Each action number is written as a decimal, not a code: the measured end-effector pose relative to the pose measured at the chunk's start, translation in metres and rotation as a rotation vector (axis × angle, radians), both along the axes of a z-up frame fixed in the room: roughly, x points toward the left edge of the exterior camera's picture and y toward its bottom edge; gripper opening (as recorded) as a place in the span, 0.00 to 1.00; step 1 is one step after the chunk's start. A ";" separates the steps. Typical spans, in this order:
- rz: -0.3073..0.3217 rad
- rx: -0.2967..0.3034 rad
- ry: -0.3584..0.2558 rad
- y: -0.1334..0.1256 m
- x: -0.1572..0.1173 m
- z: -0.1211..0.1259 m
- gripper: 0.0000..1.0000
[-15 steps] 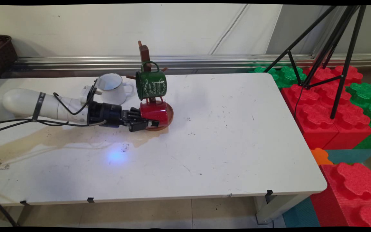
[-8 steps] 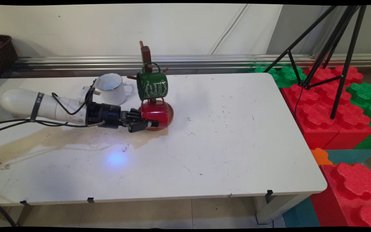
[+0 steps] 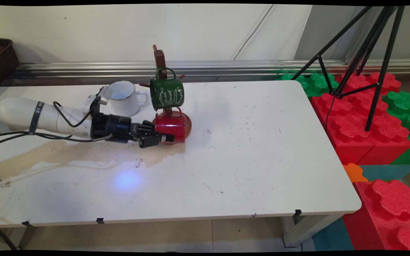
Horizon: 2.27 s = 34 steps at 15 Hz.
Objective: Place the picked object on the table
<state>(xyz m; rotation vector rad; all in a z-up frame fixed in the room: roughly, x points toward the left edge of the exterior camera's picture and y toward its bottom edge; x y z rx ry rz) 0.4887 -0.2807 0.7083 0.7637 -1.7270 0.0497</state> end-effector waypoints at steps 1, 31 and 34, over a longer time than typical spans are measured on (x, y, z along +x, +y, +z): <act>-0.008 -0.001 0.000 0.002 0.000 0.001 0.00; -0.226 -0.113 -0.229 0.078 0.085 0.078 0.00; -0.241 -0.133 -0.275 0.081 0.102 0.088 0.00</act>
